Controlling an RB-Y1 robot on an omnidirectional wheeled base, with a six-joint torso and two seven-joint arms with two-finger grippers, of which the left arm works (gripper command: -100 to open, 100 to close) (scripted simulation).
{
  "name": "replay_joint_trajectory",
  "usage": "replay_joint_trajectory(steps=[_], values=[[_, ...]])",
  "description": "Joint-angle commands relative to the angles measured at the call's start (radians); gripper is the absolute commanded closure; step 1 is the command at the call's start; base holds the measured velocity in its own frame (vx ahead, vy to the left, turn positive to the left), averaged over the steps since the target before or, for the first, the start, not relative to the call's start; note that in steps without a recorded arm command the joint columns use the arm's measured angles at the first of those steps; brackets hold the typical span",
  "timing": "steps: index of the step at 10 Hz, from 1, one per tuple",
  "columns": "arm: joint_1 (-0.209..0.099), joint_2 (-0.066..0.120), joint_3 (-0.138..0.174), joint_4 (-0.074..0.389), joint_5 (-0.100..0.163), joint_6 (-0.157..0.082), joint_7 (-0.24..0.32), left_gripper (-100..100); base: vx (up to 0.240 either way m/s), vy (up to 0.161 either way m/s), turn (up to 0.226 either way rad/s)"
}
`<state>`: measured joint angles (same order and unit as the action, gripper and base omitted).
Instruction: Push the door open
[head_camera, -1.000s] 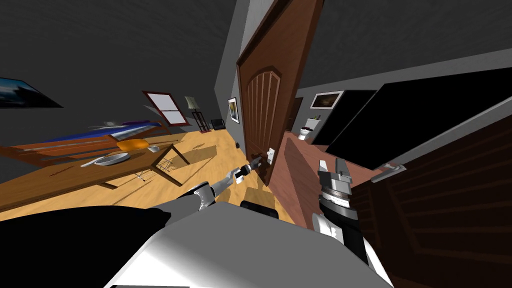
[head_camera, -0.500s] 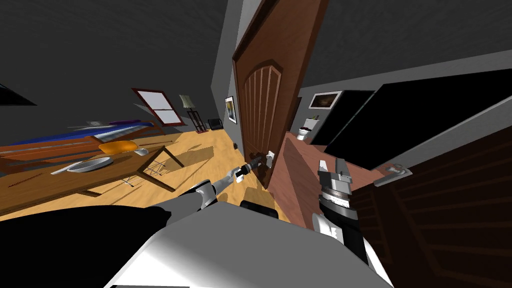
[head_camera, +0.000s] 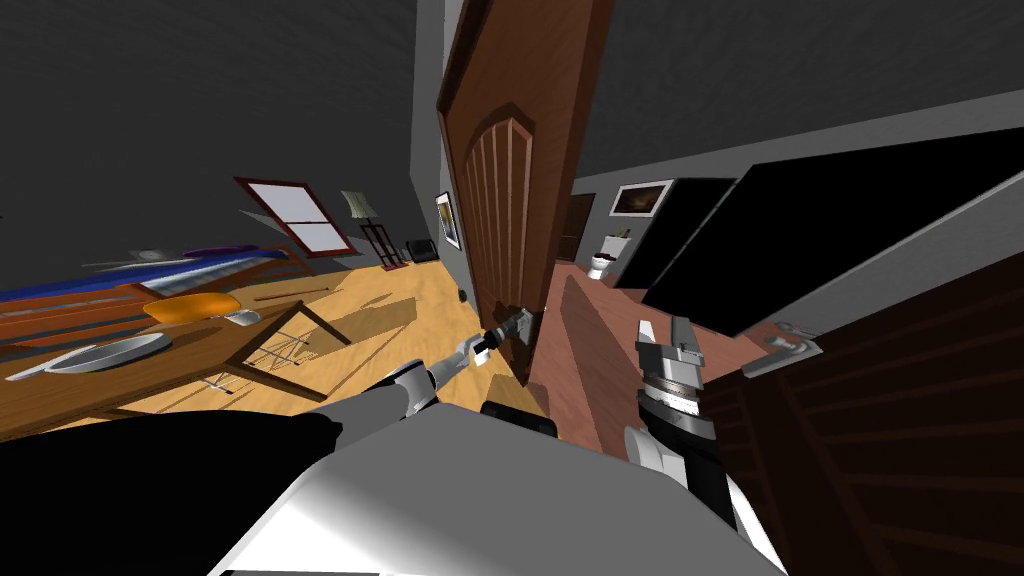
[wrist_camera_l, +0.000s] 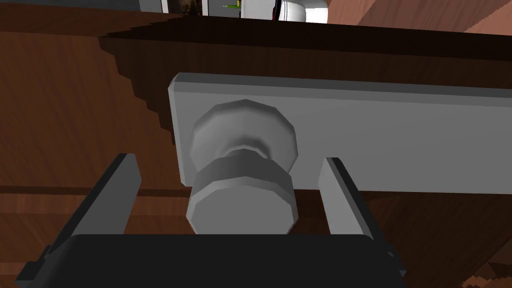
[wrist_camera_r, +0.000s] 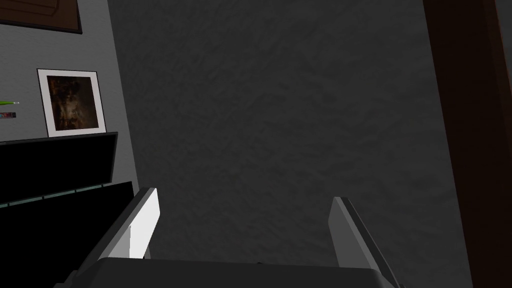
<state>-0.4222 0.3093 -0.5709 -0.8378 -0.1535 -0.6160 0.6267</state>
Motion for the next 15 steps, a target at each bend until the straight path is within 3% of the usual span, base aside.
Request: replay_joint_trajectory(steps=[1,2,7,12,14,15], values=[[0.0,0.0,0.0,0.0,0.0,0.0,0.0,-100,0.08,-0.046,-0.009],[0.0,0.0,0.0,0.0,0.0,0.0,0.0,100,-0.008,0.005,0.015],[0.0,0.0,0.0,0.0,0.0,0.0,0.0,100,-0.011,0.008,-0.008],[0.002,-0.04,0.058,0.005,-0.009,0.03,-0.045,100,0.116,-0.13,0.058],[0.003,-0.046,0.068,0.006,-0.01,0.034,-0.053,100,0.125,-0.134,0.035],[0.004,-0.06,0.088,0.008,-0.013,0.044,-0.069,100,0.083,-0.104,0.052]])
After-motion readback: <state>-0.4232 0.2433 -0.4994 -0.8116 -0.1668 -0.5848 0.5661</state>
